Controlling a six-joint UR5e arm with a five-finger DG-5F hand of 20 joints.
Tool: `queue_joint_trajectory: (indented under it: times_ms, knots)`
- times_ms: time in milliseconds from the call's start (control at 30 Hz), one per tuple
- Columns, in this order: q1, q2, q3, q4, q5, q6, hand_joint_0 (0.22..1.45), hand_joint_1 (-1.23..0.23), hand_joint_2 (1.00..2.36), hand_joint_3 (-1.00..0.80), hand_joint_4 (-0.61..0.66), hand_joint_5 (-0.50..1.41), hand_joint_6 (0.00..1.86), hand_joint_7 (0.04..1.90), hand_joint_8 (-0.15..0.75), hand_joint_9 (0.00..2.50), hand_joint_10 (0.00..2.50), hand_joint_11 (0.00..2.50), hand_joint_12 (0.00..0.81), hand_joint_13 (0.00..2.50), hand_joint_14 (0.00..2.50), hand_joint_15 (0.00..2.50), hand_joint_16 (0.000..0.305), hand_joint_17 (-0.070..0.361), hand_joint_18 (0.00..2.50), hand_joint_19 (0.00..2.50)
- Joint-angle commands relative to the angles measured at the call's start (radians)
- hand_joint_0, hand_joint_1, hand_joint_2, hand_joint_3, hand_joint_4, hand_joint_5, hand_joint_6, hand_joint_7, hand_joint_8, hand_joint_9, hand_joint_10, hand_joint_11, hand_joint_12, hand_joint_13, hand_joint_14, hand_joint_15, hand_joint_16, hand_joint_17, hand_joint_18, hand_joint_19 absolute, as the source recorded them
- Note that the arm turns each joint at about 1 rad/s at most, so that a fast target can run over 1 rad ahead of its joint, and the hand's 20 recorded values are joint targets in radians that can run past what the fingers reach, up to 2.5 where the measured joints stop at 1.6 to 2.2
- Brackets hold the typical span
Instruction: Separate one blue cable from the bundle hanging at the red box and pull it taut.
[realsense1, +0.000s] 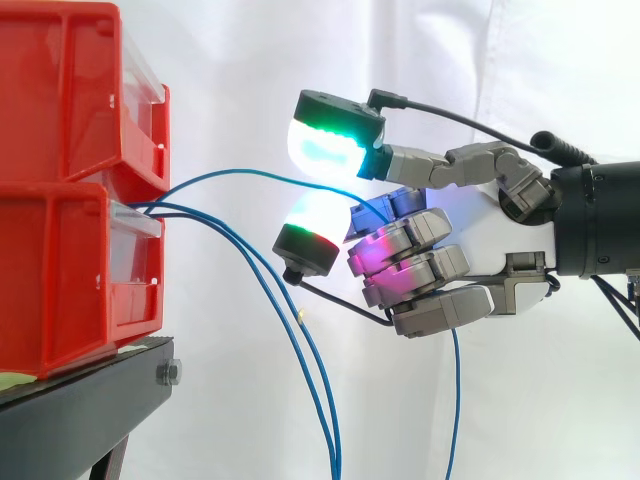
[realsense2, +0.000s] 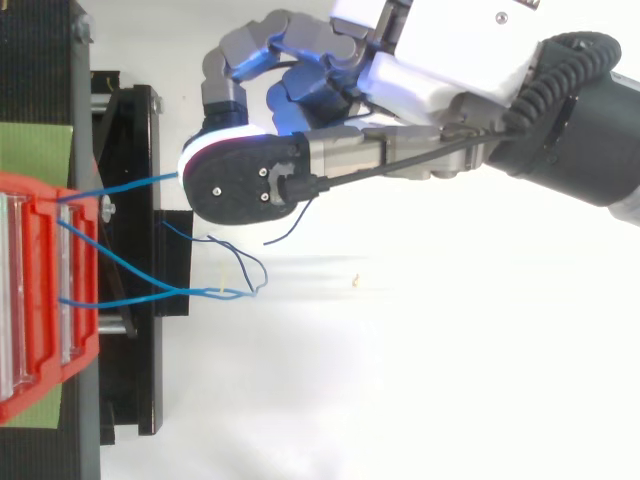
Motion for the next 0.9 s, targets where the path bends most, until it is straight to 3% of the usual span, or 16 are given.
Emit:
queue_joint_trajectory:
  times_ms: [0,467,867]
  knots:
    - [0.001,-0.001,0.000,0.000,0.000,0.000,0.63,-0.62,1.02,-0.25,0.23,-0.18,0.91,1.25,0.355,0.84,2.18,1.48,0.388,0.92,2.50,1.44,0.042,0.094,1.45,2.19]
    - [0.001,-0.001,0.000,0.002,0.000,0.000,0.67,-0.72,1.03,-0.05,0.13,-0.18,0.93,1.32,0.359,0.83,2.19,1.50,0.386,0.93,2.50,1.48,0.043,0.096,1.45,2.18]
    - [0.002,-0.001,-0.003,0.002,-0.009,-0.005,0.71,-0.67,1.02,-0.18,0.15,-0.21,0.95,1.24,0.365,0.70,2.16,1.46,0.400,0.83,2.50,1.47,0.043,0.096,1.37,2.16]
